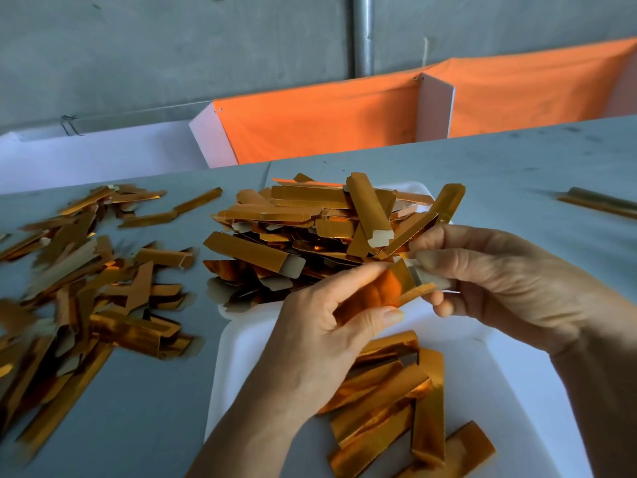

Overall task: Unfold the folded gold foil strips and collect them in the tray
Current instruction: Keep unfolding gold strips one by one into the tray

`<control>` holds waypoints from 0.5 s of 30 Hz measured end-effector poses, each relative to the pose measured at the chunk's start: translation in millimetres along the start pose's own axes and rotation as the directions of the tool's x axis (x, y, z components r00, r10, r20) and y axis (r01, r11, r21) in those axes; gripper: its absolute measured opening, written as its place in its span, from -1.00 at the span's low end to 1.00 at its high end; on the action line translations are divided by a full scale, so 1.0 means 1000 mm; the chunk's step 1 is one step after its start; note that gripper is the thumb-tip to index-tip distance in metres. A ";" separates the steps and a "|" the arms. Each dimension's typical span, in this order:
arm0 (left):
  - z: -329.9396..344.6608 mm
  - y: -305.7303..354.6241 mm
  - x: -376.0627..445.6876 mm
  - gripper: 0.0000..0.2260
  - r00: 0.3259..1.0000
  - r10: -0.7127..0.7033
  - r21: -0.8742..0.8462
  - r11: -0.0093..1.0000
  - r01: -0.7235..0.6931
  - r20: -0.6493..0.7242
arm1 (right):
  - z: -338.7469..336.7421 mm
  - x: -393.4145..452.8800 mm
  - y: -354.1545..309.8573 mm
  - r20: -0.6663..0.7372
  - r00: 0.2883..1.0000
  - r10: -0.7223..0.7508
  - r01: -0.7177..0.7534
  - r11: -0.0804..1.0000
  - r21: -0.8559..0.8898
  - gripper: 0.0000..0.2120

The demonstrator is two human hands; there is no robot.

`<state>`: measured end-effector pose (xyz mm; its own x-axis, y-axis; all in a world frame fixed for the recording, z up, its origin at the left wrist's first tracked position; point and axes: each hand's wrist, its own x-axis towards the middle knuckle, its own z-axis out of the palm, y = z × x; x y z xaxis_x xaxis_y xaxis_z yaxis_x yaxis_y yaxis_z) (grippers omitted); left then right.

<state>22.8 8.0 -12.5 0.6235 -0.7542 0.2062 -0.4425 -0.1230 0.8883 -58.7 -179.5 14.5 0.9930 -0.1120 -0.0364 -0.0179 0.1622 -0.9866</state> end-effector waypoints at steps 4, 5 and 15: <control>-0.001 -0.001 -0.001 -0.64 1.000 -0.005 0.025 1.000 0.005 0.004 | 0.002 -0.001 -0.002 0.036 0.999 0.007 -0.006 0.999 -0.039 -0.88; -0.001 -0.001 -0.001 -0.63 1.000 -0.005 0.030 1.000 0.005 0.008 | 0.004 -0.001 -0.003 0.039 0.999 0.004 -0.001 0.998 -0.060 -0.89; -0.003 -0.002 0.001 -0.62 0.999 -0.038 -0.034 0.999 0.039 0.028 | 0.009 0.000 0.000 0.006 0.996 -0.094 0.094 0.994 -0.059 -0.95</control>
<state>25.5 9.4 -12.7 0.6218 -0.7665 0.1609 -0.3958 -0.1303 0.9090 -57.8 -171.1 16.0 0.9910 -0.1212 0.0572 0.0687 0.0924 -0.9933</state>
